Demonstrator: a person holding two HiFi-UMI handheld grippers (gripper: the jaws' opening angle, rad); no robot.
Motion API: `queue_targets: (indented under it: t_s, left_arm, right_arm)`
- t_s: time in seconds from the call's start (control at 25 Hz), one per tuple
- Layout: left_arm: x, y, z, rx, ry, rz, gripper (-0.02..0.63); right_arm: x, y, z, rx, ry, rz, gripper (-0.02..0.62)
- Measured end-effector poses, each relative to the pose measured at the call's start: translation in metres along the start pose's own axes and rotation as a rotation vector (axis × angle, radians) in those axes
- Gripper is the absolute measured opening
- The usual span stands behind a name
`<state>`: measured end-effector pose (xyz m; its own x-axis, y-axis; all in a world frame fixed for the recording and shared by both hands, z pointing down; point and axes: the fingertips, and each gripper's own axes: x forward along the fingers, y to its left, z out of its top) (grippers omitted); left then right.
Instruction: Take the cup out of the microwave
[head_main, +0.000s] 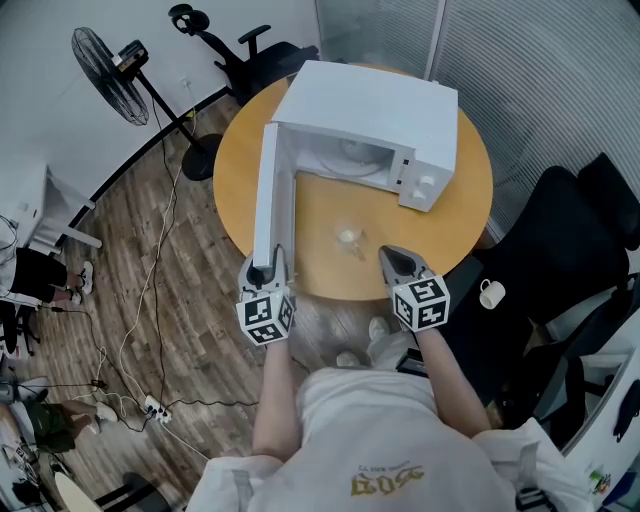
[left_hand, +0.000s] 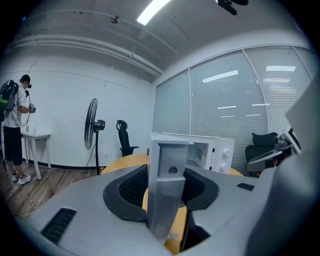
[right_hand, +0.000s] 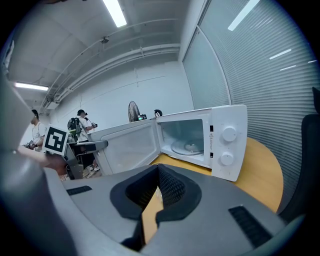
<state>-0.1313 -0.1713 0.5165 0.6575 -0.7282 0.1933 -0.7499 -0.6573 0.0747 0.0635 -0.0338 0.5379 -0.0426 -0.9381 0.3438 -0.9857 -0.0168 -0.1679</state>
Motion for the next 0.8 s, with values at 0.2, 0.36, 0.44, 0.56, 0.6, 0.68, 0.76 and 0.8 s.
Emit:
queue_targets:
  t_s: [0.2,0.36,0.44,0.56,0.6,0.68,0.76,0.8]
  left_arm:
    - [-0.0002,0.0003,0.0,-0.009,-0.003,-0.001,0.178]
    - [0.0001,0.0002,-0.0009,-0.017,-0.003,0.002,0.179]
    - [0.0002,-0.0003,-0.0001,-0.017,-0.003,0.001,0.179]
    - [0.0003,-0.0002,-0.0008,-0.016,-0.006,-0.001,0.179]
    - [0.0003,0.0001,-0.0012,-0.017,-0.006,-0.001,0.179]
    - [0.0,0.0008,-0.0018,-0.018,-0.006,-0.001,0.179]
    - [-0.0009,0.0018,-0.0023,-0.019,-0.006,0.001,0.179]
    - [-0.0014,0.0024,-0.0026,-0.019,-0.006,0.002,0.179]
  right_arm:
    - [-0.0009,-0.0005,-0.0012,0.0,0.001,-0.001,0.011]
    - [-0.0013,-0.0027,-0.0012,-0.012,0.006,0.001,0.012]
    - [-0.0025,-0.003,-0.0004,-0.014,0.006,0.004,0.012]
    - [-0.0036,-0.0021,-0.0008,-0.016,0.006,0.008,0.012]
    - [-0.0037,-0.0017,-0.0016,-0.016,0.006,0.01,0.011]
    - [-0.0034,-0.0005,-0.0032,-0.015,0.007,0.012,0.011]
    - [-0.0032,0.0012,-0.0047,-0.015,0.011,0.015,0.012]
    - [-0.0031,0.0021,-0.0055,-0.015,0.013,0.017,0.012]
